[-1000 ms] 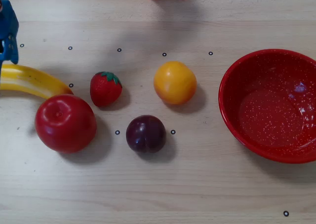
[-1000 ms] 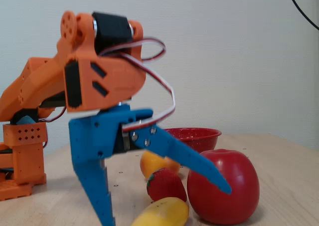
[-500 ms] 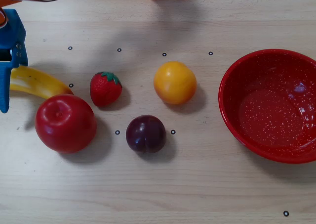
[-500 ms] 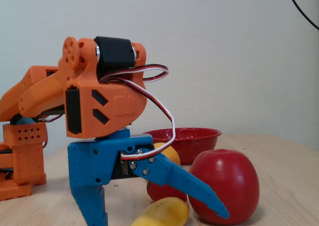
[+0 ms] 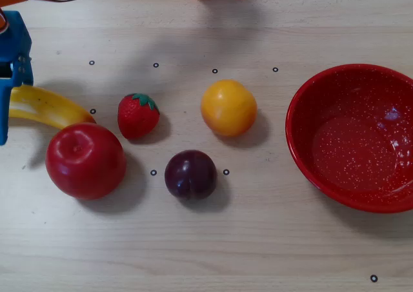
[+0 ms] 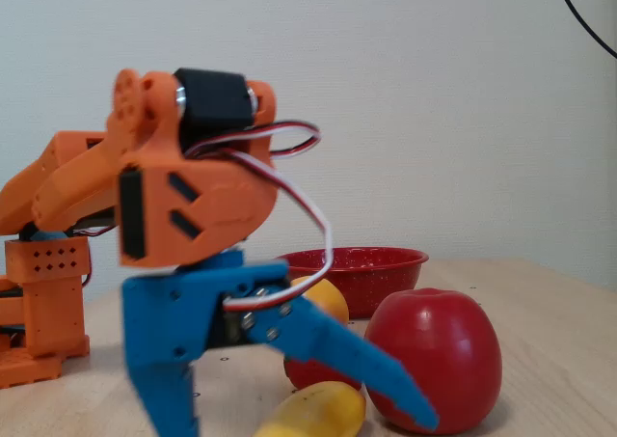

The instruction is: Put the banana in the red bowl.

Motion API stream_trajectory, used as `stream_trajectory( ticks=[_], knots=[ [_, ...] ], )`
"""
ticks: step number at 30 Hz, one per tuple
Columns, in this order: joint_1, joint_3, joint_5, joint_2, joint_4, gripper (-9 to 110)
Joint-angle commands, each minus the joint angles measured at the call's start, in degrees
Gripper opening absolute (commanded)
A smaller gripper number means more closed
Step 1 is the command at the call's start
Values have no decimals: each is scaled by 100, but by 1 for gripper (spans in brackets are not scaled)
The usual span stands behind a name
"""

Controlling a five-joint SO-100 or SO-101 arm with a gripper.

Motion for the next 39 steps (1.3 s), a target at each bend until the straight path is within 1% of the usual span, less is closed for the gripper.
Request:
stream_trajectory(
  ticks=[1,11,21,33,37,39],
  knots=[
    [-202,-448,220,396,492,54],
    [-185,-431,246,396,510,47],
    [-97,-431,272,413,510,33],
    [-158,-439,483,396,510,13],
    [-158,-448,580,387,510,1],
    [-158,-483,589,387,510,0]
  ],
)
